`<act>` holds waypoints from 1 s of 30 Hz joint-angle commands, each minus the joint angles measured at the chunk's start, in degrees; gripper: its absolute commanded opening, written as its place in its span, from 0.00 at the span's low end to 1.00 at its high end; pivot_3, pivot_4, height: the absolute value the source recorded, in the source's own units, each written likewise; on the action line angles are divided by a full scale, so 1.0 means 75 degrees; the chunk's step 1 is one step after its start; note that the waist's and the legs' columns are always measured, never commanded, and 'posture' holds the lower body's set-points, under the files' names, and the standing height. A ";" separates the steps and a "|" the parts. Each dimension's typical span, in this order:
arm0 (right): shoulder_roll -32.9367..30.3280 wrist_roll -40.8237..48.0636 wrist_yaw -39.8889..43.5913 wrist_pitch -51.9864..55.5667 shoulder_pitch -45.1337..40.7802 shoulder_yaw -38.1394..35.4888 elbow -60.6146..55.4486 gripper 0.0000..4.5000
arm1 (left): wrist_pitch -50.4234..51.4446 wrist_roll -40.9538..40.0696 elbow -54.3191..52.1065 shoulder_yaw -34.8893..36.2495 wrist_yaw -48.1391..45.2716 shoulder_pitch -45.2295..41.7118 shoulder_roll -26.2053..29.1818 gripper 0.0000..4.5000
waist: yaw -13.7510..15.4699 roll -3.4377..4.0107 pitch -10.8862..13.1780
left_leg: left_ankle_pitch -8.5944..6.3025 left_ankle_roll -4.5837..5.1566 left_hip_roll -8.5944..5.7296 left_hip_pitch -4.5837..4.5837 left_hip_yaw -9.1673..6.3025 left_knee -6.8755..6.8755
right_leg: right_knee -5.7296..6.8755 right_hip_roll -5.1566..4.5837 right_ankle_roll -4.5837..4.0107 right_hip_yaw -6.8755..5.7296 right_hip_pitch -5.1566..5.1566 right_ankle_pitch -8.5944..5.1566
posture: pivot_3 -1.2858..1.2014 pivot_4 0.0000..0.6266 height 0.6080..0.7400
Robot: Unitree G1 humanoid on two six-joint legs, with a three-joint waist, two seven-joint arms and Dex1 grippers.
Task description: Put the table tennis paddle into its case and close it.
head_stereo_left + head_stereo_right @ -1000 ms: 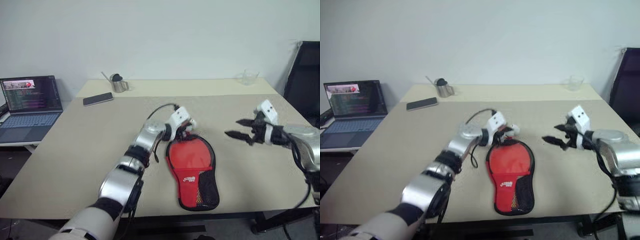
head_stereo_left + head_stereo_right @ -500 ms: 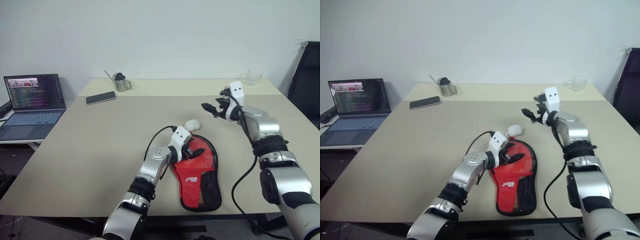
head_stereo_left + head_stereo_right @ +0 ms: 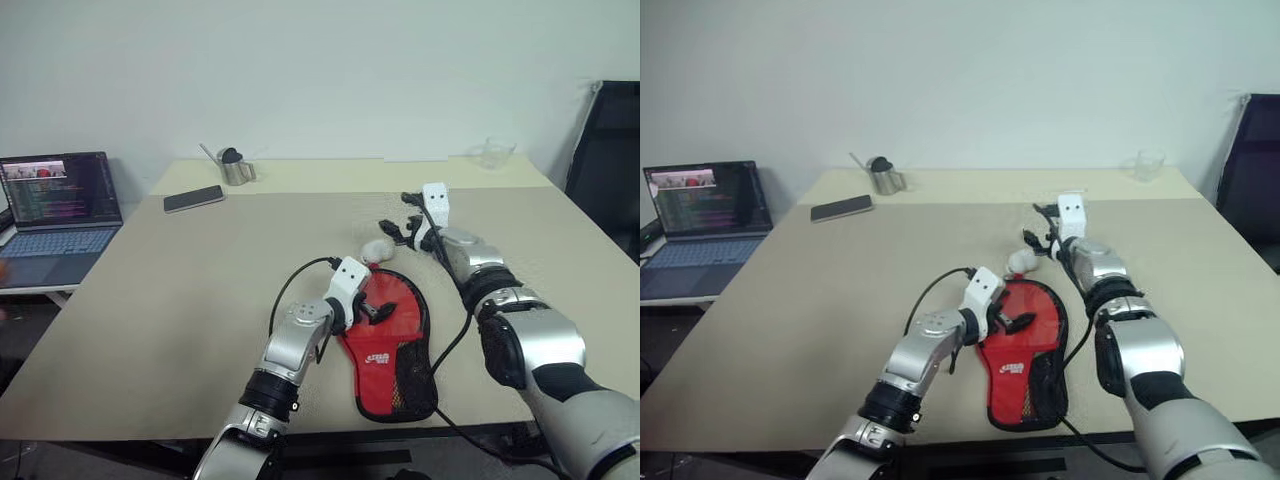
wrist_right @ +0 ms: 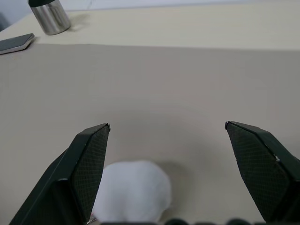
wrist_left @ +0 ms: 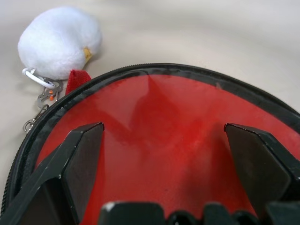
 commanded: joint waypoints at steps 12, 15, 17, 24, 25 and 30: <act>0.0934 -0.0212 -0.0916 -0.0376 -0.0055 -0.0413 0.0348 0.97 | 0.1128 -0.0167 -0.1174 -0.0201 0.0002 0.0597 0.0717 0.99 | -0.0027 0.0011 -0.0006 | 0.0000 0.0000 0.0000 0.0005 -0.0002 -0.0002 | 0.0003 0.0002 -0.0001 0.0002 0.0000 0.0000 | 0.52 0.24 1.00; 0.1014 -0.0393 -0.1146 -0.0399 -0.0020 -0.0292 0.0375 0.97 | 0.1285 -0.0207 -0.1421 -0.0226 0.0040 0.0699 0.0872 0.99 | -0.0037 0.0013 -0.0008 | 0.0000 -0.0001 0.0000 0.0009 -0.0002 -0.0003 | 0.0005 0.0003 -0.0002 0.0005 0.0000 -0.0001 | 0.52 0.24 1.00; 0.1090 -0.0491 -0.1256 -0.0396 0.0010 -0.0263 0.0389 0.97 | 0.1394 -0.0234 -0.1584 -0.0219 0.0068 0.0781 0.0960 0.99 | -0.0036 0.0014 -0.0008 | 0.0000 -0.0001 0.0000 0.0009 -0.0003 -0.0002 | 0.0005 0.0003 -0.0002 0.0004 0.0001 -0.0001 | 0.52 0.24 1.00; 0.1340 -0.0675 -0.1758 -0.0355 0.0069 -0.0298 0.0427 0.97 | 0.1776 -0.0310 -0.2108 -0.0153 0.0249 0.1054 0.1178 0.99 | -0.0081 0.0017 -0.0010 | 0.0000 -0.0001 0.0000 0.0012 -0.0002 -0.0003 | 0.0006 0.0004 -0.0003 0.0007 0.0002 -0.0001 | 0.52 0.24 1.00; 0.1357 -0.0686 -0.1863 -0.0346 0.0077 -0.0320 0.0435 0.97 | 0.1832 -0.0329 -0.2172 -0.0138 0.0288 0.1090 0.1198 0.99 | -0.0084 0.0017 -0.0010 | 0.0000 -0.0001 0.0001 0.0012 -0.0002 -0.0004 | 0.0006 0.0004 -0.0003 0.0007 0.0002 -0.0001 | 0.52 0.24 1.00; 0.1428 -0.0866 -0.1929 -0.0285 0.0103 -0.0258 0.0455 0.93 | 0.2026 -0.0393 -0.2472 -0.0126 0.0419 0.1257 0.1313 1.00 | -0.0133 0.0018 -0.0010 | 0.0000 -0.0001 0.0001 0.0014 -0.0003 -0.0004 | 0.0008 0.0004 -0.0004 0.0008 0.0002 -0.0001 | 0.52 0.24 1.00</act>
